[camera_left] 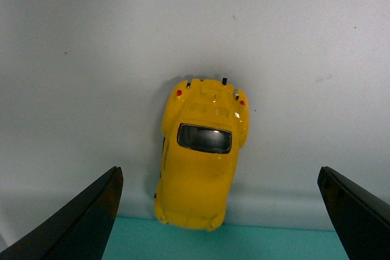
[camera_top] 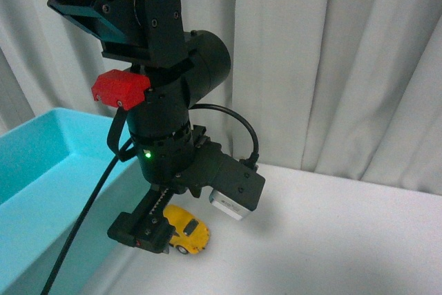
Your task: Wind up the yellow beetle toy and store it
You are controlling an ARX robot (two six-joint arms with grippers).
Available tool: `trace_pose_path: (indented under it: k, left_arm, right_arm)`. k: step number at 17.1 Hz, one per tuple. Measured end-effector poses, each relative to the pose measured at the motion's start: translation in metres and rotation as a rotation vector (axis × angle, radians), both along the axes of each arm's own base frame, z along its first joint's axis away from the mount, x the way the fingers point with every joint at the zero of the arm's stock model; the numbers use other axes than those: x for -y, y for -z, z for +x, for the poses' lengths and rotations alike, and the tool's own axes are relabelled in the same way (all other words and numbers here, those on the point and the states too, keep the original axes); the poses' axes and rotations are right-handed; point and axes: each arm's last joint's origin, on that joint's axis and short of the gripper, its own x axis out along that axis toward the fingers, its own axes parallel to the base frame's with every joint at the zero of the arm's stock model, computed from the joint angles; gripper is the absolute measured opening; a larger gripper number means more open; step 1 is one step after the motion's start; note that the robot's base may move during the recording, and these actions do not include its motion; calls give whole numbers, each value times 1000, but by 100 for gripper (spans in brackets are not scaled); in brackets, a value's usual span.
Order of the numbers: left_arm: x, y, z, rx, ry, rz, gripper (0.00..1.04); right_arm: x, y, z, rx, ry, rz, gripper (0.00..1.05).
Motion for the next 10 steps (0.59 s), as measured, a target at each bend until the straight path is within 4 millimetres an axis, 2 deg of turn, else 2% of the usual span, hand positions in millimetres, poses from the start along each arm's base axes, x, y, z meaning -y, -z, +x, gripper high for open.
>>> trace_pose_path:
  k: [4,8,10]
  left_arm:
    - [0,18,3,-19,18,5,98]
    - [-1,29,7,-19,-38,0,98]
    - [-5,34,9,-15,-134,11,98]
  right_arm:
    - [0,0,0,0,0,0,98]
    - [0,0,0,0,0,0,98]
    - [0,0,0,0,0,0,98]
